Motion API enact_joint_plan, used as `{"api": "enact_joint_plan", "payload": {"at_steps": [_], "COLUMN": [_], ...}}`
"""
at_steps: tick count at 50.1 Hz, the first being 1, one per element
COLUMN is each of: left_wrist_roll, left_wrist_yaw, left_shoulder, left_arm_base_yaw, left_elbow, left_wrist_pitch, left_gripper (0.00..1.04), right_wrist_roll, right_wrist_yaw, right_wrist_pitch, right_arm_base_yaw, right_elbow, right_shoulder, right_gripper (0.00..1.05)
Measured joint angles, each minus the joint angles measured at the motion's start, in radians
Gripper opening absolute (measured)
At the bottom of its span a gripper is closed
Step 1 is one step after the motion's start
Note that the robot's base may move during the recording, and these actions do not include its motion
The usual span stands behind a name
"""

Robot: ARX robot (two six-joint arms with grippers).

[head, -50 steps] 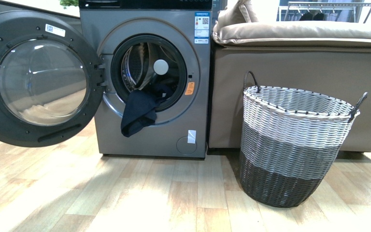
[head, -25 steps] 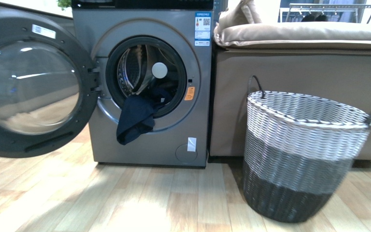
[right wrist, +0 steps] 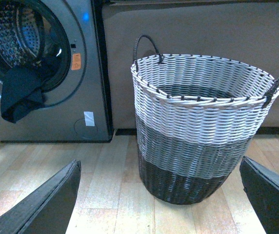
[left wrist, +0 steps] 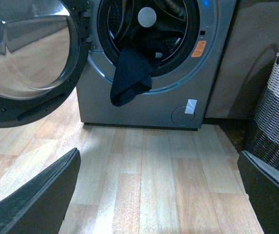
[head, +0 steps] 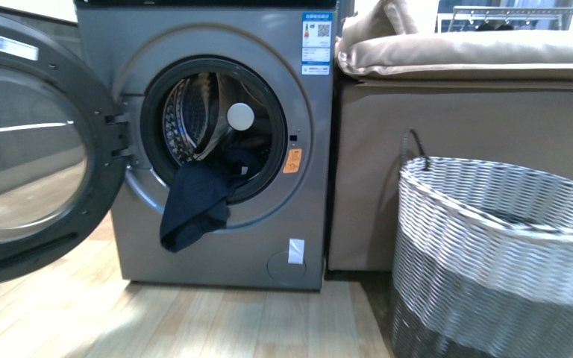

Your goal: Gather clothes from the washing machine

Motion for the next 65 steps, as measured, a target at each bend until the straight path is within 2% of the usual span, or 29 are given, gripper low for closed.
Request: {"api": "enact_joint_plan", "payload": {"at_steps": [65], "left_wrist_roll": [0.0], "left_wrist_yaw": [0.002], "left_shoulder": [0.0], "left_arm_base_yaw": [0.0], "left_elbow": [0.0], "left_wrist_pitch": [-0.001], "left_gripper": [0.98], "right_wrist_roll": [0.0], "right_wrist_yaw": [0.002], "right_wrist_pitch": [0.0], "right_arm_base_yaw": [0.0], "right_elbow": [0.0], "right_shoulder": [0.0], "right_gripper": [0.97]}}
